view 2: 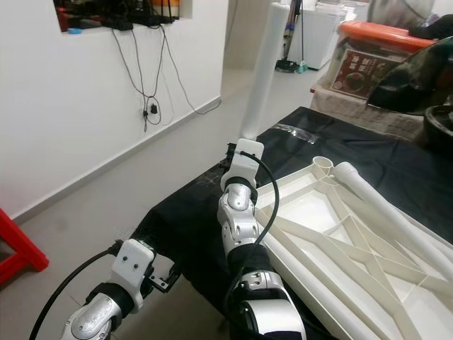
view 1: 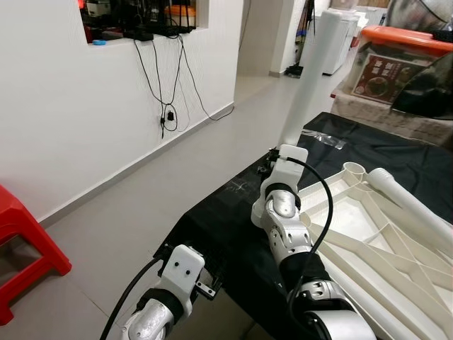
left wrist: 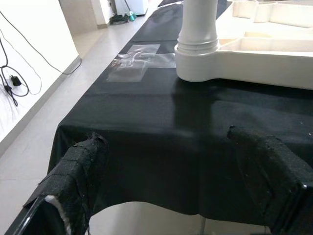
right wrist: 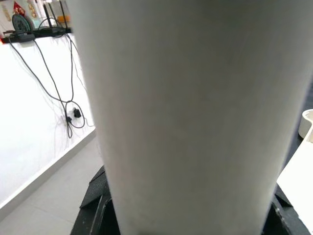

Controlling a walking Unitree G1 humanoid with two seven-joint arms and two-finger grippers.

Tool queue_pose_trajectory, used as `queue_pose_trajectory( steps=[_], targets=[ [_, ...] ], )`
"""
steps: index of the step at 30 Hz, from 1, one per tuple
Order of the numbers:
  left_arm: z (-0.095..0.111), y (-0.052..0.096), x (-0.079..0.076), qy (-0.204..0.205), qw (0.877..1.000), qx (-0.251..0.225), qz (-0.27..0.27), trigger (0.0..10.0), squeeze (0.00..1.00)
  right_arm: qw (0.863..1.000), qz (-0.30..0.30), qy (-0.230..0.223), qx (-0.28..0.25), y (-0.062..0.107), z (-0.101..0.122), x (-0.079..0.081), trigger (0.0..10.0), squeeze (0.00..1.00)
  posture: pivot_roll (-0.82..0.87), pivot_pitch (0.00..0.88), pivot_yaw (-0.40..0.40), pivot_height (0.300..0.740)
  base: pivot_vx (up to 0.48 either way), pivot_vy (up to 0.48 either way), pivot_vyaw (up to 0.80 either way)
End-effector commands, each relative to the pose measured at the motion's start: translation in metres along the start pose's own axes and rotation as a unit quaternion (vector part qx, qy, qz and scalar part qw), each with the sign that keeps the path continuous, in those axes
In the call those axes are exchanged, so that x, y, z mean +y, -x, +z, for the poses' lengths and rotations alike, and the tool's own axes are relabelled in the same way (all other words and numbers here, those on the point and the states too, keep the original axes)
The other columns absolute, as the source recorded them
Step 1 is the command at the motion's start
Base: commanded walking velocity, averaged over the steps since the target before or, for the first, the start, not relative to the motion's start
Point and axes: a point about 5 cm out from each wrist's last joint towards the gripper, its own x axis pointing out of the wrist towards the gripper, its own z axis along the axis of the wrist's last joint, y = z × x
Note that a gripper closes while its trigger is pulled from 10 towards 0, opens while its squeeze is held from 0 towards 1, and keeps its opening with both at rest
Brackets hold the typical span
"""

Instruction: Building children table

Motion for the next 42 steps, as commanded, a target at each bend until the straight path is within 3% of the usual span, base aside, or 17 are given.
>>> queue_pose_trajectory(
  steps=[1, 2, 6, 7, 15, 20, 22, 24, 25, 26, 27, 29, 30, 32, 38, 39, 42],
  targets=[
    [-0.001, 0.0, -0.001, 0.003, 1.0, 0.004, 0.0, 10.0, 0.0, 0.999, -0.013, -0.032, 0.016, 0.002, -0.002, 0.004, 10.0, 0.0, 0.1, 0.0, -0.076, 0.74, 0.0, 0.0, 0.0],
    [-0.001, 0.0, -0.001, 0.004, 1.0, 0.003, 0.0, 10.0, 0.0, 0.999, 0.005, -0.032, 0.008, 0.003, -0.001, 0.008, 10.0, 1.0, 0.1, 0.0, -0.073, 0.74, 0.0, 0.0, 0.0],
    [-0.002, 0.001, -0.001, 0.005, 1.0, 0.003, -0.003, 10.0, 0.0, 0.998, 0.054, -0.029, -0.015, 0.005, 0.003, 0.014, 10.0, 1.0, 0.09, 0.0, -0.068, 0.74, 0.0, 0.0, 0.0],
    [-0.002, 0.001, -0.001, 0.005, 1.0, 0.003, -0.004, 10.0, 0.0, 0.994, 0.1, -0.034, -0.022, 0.005, 0.004, 0.016, 10.0, 0.0, 0.09, 0.0, -0.067, 0.74, 0.0, 0.0, 0.0],
    [-0.002, 0.0, -0.001, 0.005, 1.0, 0.004, -0.005, 10.0, 0.0, 0.952, 0.301, -0.047, 0.013, 0.0, 0.003, 0.017, 10.0, 0.0, 0.09, 0.0, -0.068, 0.74, 0.0, 0.0, 0.0],
    [-0.003, 0.0, -0.001, 0.003, 1.0, 0.005, -0.006, 10.0, 0.0, 0.867, 0.492, -0.017, 0.081, -0.005, 0.009, 0.015, 10.0, 0.0, 0.1, 0.0, -0.074, 0.74, 0.0, 0.0, 0.0],
    [-0.003, 0.0, -0.001, 0.003, 1.0, 0.005, -0.006, 10.0, 0.0, 0.855, 0.51, -0.015, 0.089, -0.005, 0.012, 0.016, 10.0, 0.0, 0.1, 0.0, -0.074, 0.74, 0.0, 0.0, 0.0],
    [-0.004, 0.001, -0.001, 0.002, 1.0, 0.006, -0.006, 10.0, 0.0, 0.809, 0.578, 0.0, 0.107, 0.0, 0.013, 0.023, 10.0, 0.0, 0.14, 0.0, -0.08, 0.74, 0.0, 0.0, 0.0],
    [-0.004, 0.001, -0.001, 0.002, 1.0, 0.006, -0.006, 10.0, 0.0, 0.809, 0.578, 0.0, 0.107, 0.0, 0.013, 0.023, 10.0, 0.0, 0.14, 0.0, -0.08, 0.74, 0.0, 0.0, 0.0],
    [-0.004, 0.001, -0.001, 0.001, 1.0, 0.007, -0.006, 10.0, 0.0, 0.776, 0.62, 0.002, 0.118, 0.005, 0.013, 0.026, 10.0, 0.0, 0.16, 0.0, -0.087, 0.74, 0.0, 0.0, 0.0],
    [-0.004, 0.001, -0.001, 0.001, 1.0, 0.007, -0.006, 10.0, 0.0, 0.776, 0.62, 0.002, 0.118, 0.005, 0.013, 0.026, 10.0, 0.0, 0.16, 0.0, -0.087, 0.74, 0.0, 0.0, 0.0],
    [-0.004, 0.002, -0.001, 0.0, 1.0, 0.008, -0.005, 10.0, 0.0, 0.728, 0.673, 0.002, 0.131, 0.012, 0.012, 0.029, 10.0, 0.0, 0.17, 0.0, -0.089, 0.74, 0.0, 0.0, 0.0],
    [-0.004, 0.002, -0.001, 0.0, 1.0, 0.008, -0.005, 10.0, 0.0, 0.728, 0.673, 0.002, 0.131, 0.012, 0.012, 0.029, 10.0, 0.0, 0.17, 0.0, -0.089, 0.74, 0.0, 0.0, 0.0],
    [-0.005, 0.003, -0.002, 0.001, 1.0, 0.008, -0.004, 10.0, 0.0, 0.685, 0.714, 0.006, 0.145, 0.018, 0.011, 0.031, 10.0, 0.0, 0.17, 0.0, -0.099, 0.74, 0.0, 0.0, 0.0],
    [-0.005, 0.003, -0.003, 0.002, 1.0, 0.008, -0.002, 10.0, 0.0, 0.652, 0.742, 0.013, 0.157, 0.021, 0.011, 0.031, 10.0, 0.0, 0.17, 0.0, -0.1, 0.74, 0.0, 0.0, 0.0],
    [-0.005, 0.003, -0.003, 0.004, 1.0, 0.008, -0.002, 10.0, 0.0, 0.652, 0.741, 0.022, 0.157, 0.021, 0.01, 0.032, 0.0, 0.0, 0.16, 0.0, -0.101, 0.74, 0.0, 0.0, 0.0],
    [-0.004, 0.003, -0.004, 0.005, 1.0, 0.008, -0.003, 10.0, 0.0, 0.67, 0.728, 0.029, 0.146, 0.019, 0.01, 0.034, 0.0, 0.0, 0.16, 0.0, -0.102, 0.74, 0.0, 0.0, 0.0]
  ],
)
